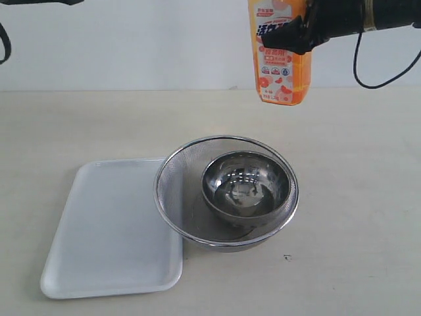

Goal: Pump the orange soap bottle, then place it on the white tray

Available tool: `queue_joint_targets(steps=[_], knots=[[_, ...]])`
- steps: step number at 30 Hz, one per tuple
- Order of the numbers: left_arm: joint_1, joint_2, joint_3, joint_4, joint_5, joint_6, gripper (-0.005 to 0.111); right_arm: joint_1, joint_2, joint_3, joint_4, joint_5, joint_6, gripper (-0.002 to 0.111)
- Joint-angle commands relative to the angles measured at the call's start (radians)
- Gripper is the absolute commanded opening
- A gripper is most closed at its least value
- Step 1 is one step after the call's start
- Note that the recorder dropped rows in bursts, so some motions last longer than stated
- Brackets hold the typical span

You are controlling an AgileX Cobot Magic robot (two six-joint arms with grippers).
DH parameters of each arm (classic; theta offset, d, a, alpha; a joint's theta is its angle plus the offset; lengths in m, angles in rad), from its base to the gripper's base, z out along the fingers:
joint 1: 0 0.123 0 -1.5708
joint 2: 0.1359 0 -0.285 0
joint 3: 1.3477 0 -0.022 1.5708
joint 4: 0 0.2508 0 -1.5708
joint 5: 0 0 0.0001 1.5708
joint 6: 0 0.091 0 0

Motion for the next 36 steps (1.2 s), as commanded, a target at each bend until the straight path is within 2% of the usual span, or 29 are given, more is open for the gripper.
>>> queue_joint_targets(steps=[1,10,19,27,31,36], knots=[[0.024,-0.064,0.005,-0.018,0.081,0.008,0.005,-0.063,-0.039,-0.012,0.047,-0.025,0.029,0.0],[0.054,-0.145,0.018,-0.018,0.101,0.02,0.005,-0.131,-0.048,-0.012,0.047,0.007,0.07,0.0],[0.063,-0.15,0.018,-0.018,0.102,0.043,0.005,-0.131,-0.098,0.008,0.047,0.036,0.035,0.0],[0.074,-0.175,0.018,-0.018,0.11,0.043,0.005,-0.131,-0.224,0.268,0.047,0.172,-0.098,0.0],[0.076,-0.179,0.018,-0.018,0.128,0.043,0.005,-0.131,-0.28,0.376,0.047,0.179,-0.146,0.0],[0.076,-0.18,0.018,-0.014,0.128,0.043,0.005,-0.131,-0.337,0.513,0.175,0.192,-0.236,0.0]])
